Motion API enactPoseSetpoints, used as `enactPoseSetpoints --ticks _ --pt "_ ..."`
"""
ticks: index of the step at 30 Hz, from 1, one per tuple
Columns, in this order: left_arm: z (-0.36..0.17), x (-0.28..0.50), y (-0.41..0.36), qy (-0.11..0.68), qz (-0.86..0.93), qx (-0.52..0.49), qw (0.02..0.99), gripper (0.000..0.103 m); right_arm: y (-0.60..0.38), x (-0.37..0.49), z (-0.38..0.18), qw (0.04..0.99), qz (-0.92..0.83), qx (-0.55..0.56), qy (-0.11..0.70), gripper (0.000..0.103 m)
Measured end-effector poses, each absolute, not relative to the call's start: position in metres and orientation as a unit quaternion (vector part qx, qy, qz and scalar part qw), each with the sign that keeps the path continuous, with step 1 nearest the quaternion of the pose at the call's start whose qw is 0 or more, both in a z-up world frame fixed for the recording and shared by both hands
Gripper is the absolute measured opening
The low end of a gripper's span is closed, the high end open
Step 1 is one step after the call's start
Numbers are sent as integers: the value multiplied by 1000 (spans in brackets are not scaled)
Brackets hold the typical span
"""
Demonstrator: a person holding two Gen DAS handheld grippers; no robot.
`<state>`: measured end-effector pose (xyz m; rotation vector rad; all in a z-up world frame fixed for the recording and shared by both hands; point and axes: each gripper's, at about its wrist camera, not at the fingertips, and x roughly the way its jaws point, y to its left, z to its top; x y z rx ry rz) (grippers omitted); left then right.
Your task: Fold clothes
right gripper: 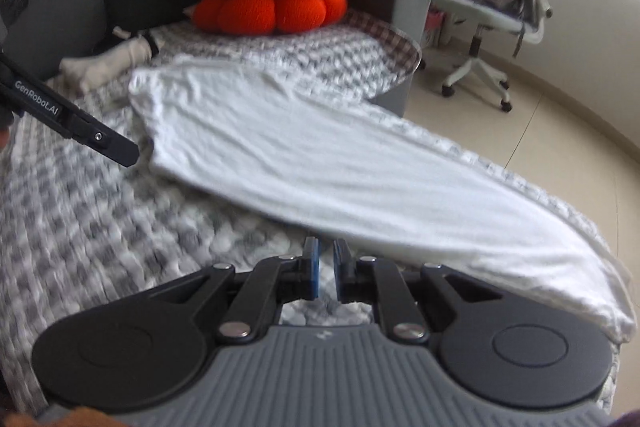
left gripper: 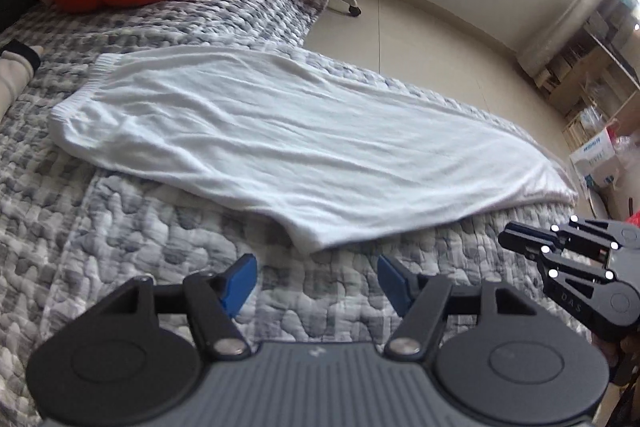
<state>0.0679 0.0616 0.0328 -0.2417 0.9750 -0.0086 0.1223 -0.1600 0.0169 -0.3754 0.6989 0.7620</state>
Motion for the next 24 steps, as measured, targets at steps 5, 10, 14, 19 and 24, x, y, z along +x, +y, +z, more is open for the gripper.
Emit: enactPoseSetpoints --ticks 5,10,14,19,24 --pt "24 74 54 459 18 -69 886 69 -152 131 3 850 356 -200 332 14" --pt "20 79 52 447 41 -36 893 50 -154 146 3 866 334 -181 325 14" --pt "20 83 59 447 42 -55 892 22 -157 157 2 873 325 -163 326 14" --pt "21 84 61 452 34 -73 888 12 -157 162 3 876 318 -150 329 14" --pt "22 82 57 460 15 -77 885 15 -159 164 9 880 319 -128 327 14"
